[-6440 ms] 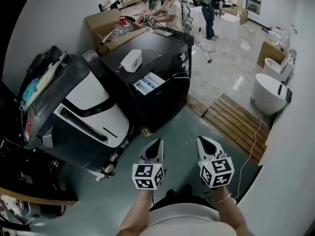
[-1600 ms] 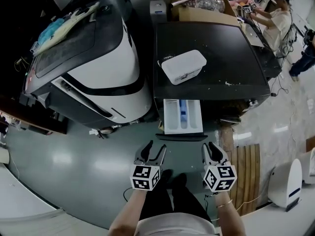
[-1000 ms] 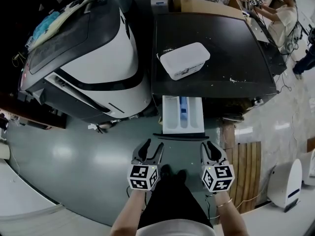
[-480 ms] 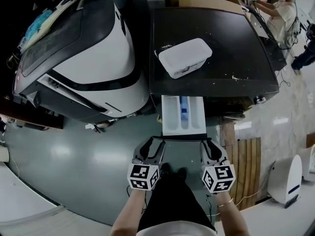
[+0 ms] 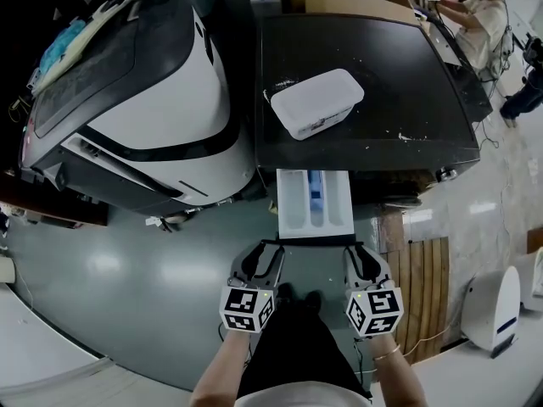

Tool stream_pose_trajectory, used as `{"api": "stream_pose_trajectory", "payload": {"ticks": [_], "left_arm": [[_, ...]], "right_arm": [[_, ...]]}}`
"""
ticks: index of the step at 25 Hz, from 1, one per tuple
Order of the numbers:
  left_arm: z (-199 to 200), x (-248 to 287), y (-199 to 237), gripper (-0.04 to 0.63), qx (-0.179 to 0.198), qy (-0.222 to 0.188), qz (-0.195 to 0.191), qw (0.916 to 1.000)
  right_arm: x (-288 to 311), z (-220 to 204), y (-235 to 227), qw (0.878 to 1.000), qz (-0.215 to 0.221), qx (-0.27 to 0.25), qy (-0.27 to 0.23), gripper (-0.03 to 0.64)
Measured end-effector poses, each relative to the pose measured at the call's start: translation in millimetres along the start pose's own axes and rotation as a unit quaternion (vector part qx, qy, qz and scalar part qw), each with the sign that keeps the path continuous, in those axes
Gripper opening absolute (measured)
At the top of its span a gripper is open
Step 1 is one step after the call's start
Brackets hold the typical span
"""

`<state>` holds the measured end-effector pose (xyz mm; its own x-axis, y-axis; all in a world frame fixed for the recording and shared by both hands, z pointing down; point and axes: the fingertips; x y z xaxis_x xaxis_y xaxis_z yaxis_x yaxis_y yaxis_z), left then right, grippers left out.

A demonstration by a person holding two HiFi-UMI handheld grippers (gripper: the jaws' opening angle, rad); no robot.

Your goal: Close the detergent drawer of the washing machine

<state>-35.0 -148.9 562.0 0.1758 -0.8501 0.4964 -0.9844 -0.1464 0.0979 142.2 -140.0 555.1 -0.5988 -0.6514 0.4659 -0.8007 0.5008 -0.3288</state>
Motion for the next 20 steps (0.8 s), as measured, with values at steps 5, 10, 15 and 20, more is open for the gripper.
{"api": "stream_pose_trajectory", "payload": {"ticks": [5,10,15,20], "left_arm": [[0.8,0.3,0.2,0.152,0.001,-0.003,0.004,1.0],[0.1,2.2,0.4,0.152,-0.005,-0.002,0.006,1.0],[1.9,4.1,0.6,0.152,-0.006,-0.001,0.006,1.0],[5.2,8.4,2.5,0.15,-0.003,-0.001,0.007,1.0]], "right_arm": [[0.5,0.6,-0.2,1.0,-0.003,0.001,0.0,0.078],[2.0,0.7,-1.4,1.0,-0.009,0.004,-0.002,0.078],[3.4,2.6,-2.6,1.0,-0.014,0.008,-0.007,0.078],[7.3,6.2,-4.5,1.0,-0.016,0.011,-0.008,0.078]]}}
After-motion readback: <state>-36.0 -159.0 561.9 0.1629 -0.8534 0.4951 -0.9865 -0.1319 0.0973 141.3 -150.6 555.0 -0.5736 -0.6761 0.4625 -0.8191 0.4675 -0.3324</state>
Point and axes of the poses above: the fingertips, and each gripper's own axes: x forward along the fingers, y to its left, z out of its top, and after that the axes turned 15 degrees about z, right-handed
